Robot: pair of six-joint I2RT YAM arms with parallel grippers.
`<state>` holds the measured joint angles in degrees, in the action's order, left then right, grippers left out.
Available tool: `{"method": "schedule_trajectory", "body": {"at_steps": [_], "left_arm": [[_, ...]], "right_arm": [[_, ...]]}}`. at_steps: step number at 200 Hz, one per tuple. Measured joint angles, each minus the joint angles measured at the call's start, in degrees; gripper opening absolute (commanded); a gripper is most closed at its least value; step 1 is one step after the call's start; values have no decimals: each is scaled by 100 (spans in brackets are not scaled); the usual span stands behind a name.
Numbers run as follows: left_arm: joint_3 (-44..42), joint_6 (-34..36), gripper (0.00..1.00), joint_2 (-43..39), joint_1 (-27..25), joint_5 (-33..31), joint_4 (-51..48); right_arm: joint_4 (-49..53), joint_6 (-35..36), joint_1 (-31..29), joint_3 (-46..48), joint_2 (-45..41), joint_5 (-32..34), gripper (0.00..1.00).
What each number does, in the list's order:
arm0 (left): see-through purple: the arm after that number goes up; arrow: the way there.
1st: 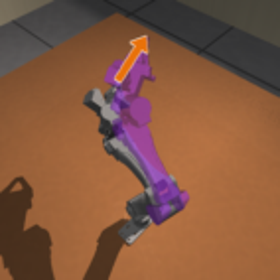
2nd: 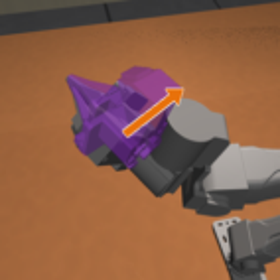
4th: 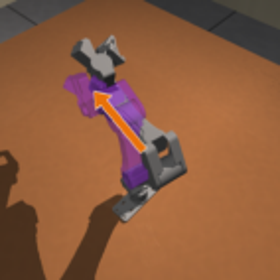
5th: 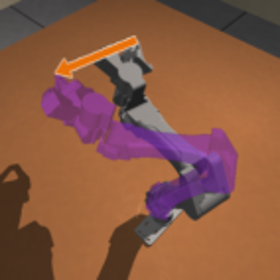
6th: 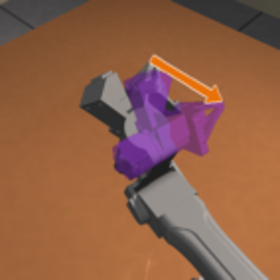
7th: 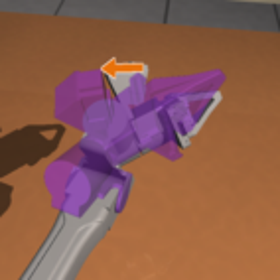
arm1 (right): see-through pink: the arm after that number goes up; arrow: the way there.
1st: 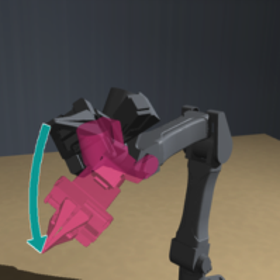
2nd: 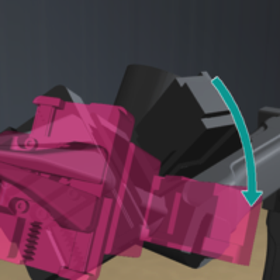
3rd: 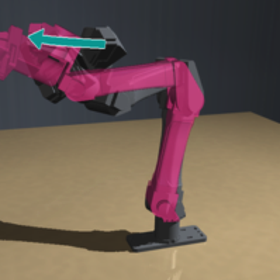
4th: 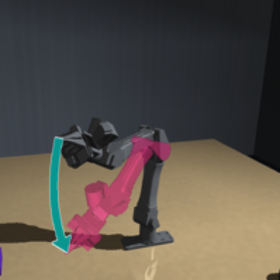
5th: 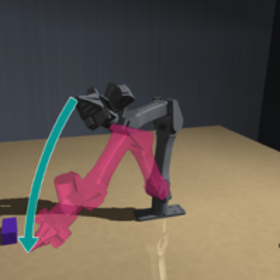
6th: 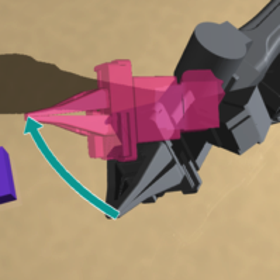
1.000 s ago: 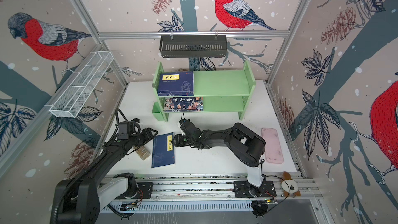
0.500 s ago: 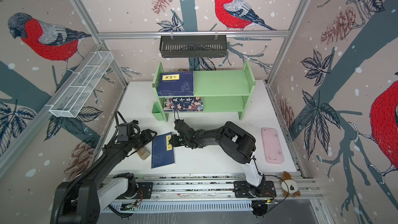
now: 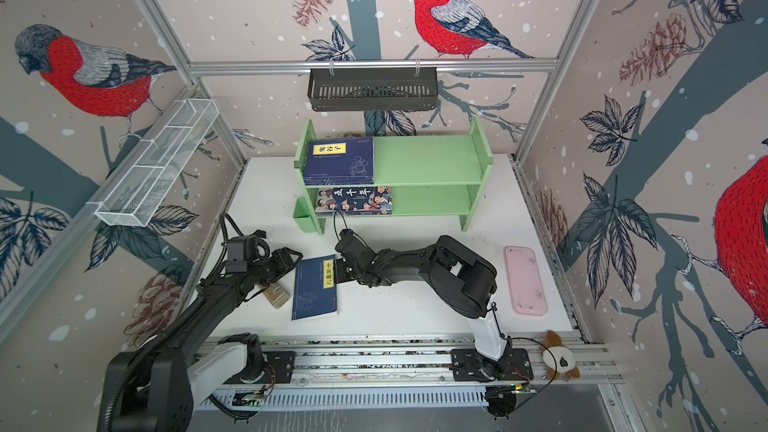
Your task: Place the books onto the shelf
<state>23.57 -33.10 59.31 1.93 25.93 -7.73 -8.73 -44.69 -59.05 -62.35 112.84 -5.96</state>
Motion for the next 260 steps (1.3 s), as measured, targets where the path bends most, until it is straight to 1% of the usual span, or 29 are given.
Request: {"method": "schedule_trajectory", "body": {"at_steps": [67,75,85,97,114,125,144,160,182,229,260], "left_arm": [[109,13,58,92,-63,396,31],[109,22,58,142,-107,409,68],[116,57,57,221,-166,407,107],[155,94,56,341,-229,393,103],[286,168,55,555,-293,365,68],[420,236,55,739,-332,240,26],[614,389,55,1062,-361,61,-50],[675,466,55,1252,-369,-35,-107],[680,509,57,1429,-407,-74,-162],[688,610,57,1757,-566,-33,-173],[723,612,55,1853,-697,68,-160]], "right_arm": [[638,120,236,673,-793,529,1],[649,120,247,739,-885,544,4],[649,120,251,820,-988,544,13],[640,118,251,903,-1113,525,20],[546,116,245,988,-1257,389,29],[474,90,210,1034,-1338,275,35],[201,-42,136,1191,-1438,-42,40],[24,-205,79,1320,-1462,-295,42],[-122,-365,-48,1412,-1539,-452,43],[-350,-710,-151,1460,-1652,-529,43],[-590,-931,-188,1460,-1427,-531,42]]}}
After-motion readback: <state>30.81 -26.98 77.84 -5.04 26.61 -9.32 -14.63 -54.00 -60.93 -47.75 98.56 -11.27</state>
